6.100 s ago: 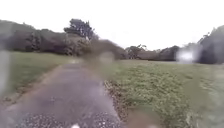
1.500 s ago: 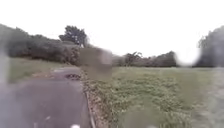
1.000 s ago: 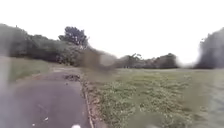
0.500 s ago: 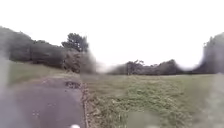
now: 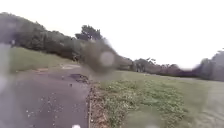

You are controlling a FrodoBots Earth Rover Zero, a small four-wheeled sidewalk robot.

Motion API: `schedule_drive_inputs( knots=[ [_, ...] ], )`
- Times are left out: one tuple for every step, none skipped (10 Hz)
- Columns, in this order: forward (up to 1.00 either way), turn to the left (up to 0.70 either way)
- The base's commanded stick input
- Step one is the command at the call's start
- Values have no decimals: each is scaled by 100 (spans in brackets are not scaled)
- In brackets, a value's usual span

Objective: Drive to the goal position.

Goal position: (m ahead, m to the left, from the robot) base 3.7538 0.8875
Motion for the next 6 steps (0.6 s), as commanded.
schedule_drive_inputs(
  knots=[
    [0,70],
    [0,70],
    [0,70],
    [0,70],
    [0,70],
    [0,70]
  ],
)
